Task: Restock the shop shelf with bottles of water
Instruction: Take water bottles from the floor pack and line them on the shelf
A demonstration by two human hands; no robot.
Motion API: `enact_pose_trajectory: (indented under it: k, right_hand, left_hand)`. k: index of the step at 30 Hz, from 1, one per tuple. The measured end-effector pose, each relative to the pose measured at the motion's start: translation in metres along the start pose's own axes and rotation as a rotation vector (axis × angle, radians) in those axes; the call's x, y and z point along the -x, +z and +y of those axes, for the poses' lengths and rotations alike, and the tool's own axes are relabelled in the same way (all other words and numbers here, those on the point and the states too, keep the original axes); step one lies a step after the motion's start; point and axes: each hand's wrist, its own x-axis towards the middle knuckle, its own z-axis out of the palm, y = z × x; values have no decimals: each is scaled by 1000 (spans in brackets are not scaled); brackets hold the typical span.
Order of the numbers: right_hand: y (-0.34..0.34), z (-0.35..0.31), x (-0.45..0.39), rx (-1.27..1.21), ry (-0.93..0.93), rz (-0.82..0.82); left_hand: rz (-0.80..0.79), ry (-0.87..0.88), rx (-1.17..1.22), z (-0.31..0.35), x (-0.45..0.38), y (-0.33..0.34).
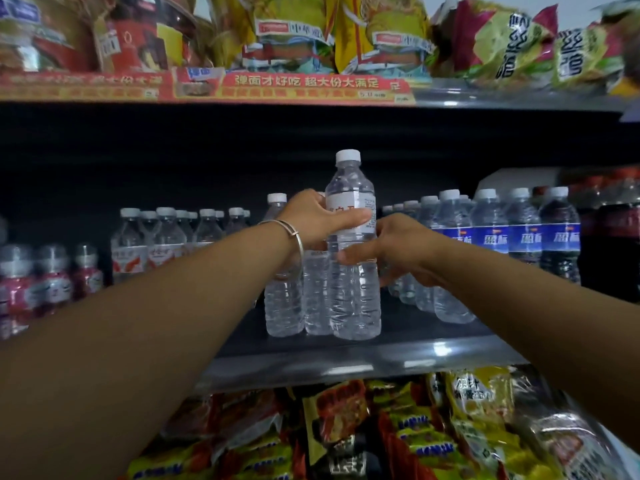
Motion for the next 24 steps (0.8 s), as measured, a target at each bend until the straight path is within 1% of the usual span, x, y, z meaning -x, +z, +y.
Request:
enact_pose_trajectory:
  k: [2, 5, 11, 16, 21, 24]
  right_hand:
    - [-9, 9, -8, -48, -5, 9]
    - [-20, 26, -22, -117, 7, 19]
    - [-15, 59, -43, -100, 35, 6]
    - [-10, 72, -62, -202, 40, -5]
    - [-3, 77, -76, -187, 53, 1]
    - [-1, 79, -79, -172, 54, 43]
  left_hand:
    - [2, 12, -25, -4, -8, 6]
    - [50, -9, -153, -21, -15, 10]
    - [-76, -203, -324, -66, -11, 20]
    - [-68, -255, -305, -77, -16, 27]
    - [-65, -252, -289, -80, -17, 26]
    - [-51, -247, -290, -81, -15, 27]
